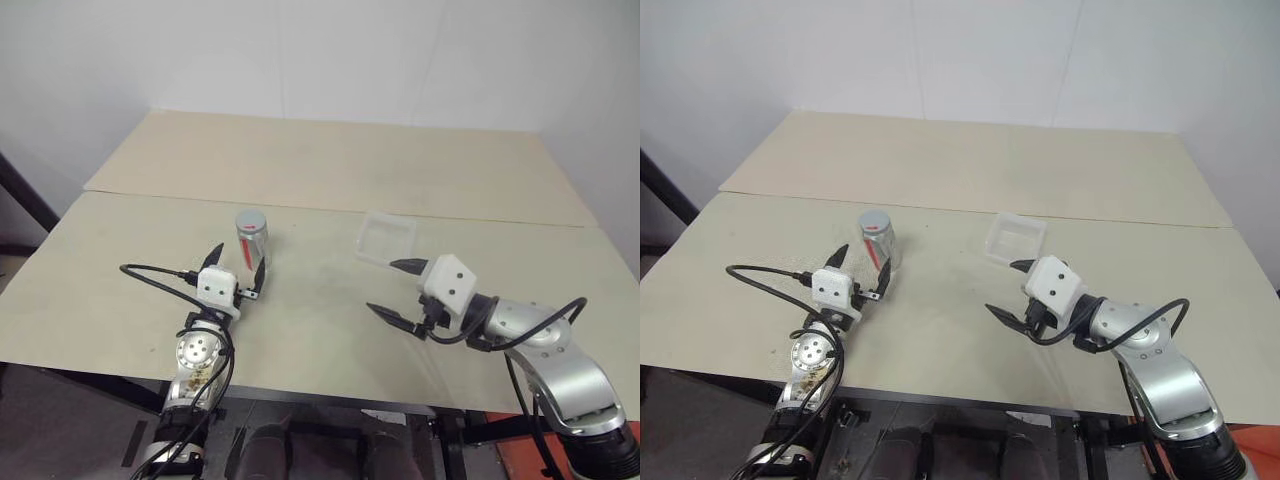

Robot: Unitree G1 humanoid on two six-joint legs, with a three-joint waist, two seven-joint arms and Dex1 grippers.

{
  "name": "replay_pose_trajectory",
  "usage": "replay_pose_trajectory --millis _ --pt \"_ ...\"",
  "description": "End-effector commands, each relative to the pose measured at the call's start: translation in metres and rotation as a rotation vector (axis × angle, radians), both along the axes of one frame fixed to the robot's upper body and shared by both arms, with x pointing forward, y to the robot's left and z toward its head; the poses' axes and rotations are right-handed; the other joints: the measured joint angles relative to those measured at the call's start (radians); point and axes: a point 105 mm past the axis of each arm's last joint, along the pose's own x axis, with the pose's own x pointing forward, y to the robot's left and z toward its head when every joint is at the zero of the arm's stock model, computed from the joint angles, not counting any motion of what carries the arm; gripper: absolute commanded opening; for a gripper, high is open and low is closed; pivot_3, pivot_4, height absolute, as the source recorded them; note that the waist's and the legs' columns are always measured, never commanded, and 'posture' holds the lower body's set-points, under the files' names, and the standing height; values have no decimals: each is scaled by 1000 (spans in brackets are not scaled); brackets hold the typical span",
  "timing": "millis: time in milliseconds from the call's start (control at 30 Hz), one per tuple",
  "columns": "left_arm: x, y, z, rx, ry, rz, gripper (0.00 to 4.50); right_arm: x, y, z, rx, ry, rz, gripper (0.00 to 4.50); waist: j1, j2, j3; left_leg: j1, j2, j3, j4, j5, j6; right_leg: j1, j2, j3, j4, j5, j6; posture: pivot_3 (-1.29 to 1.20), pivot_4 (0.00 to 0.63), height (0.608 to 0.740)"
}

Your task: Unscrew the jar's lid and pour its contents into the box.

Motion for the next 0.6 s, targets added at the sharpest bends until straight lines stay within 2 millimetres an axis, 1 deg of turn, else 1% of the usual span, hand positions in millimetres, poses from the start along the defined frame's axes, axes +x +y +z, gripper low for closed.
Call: replay_pose_trajectory --millis 33,200,333,467,600 --pt "-6 -5 18 -15 -40 -34 4473 -3 0 11 0 -52 -4 4500 -12 0 0 -1 0 0 0 0 0 0 0 0 -1 0 0 0 150 740" --pt "-6 -3 23 -23 -18 -20 4473 -2 3 10 9 -49 0 4500 -36 0 0 0 0 0 -2 -1 1 -1 1 0 -1 0 0 0 150 740" --pt "-2 -1 26 -54 -7 16 4473 -2 5 9 16 -47 6 4500 -36 0 0 1 1 0 -2 -1 1 -1 1 0 -1 0 0 0 150 740" --pt "4 3 20 -60 22 71 4473 -2 4 10 13 -51 -1 4500 -35 -1 1 0 0 0 -2 -1 1 -1 1 0 -1 0 0 0 150 740" --pt "9 6 18 -61 25 96 4473 -2 2 10 10 -52 -8 4500 -34 -1 1 0 0 0 -2 -1 1 -1 0 0 -1 0 0 0 150 740"
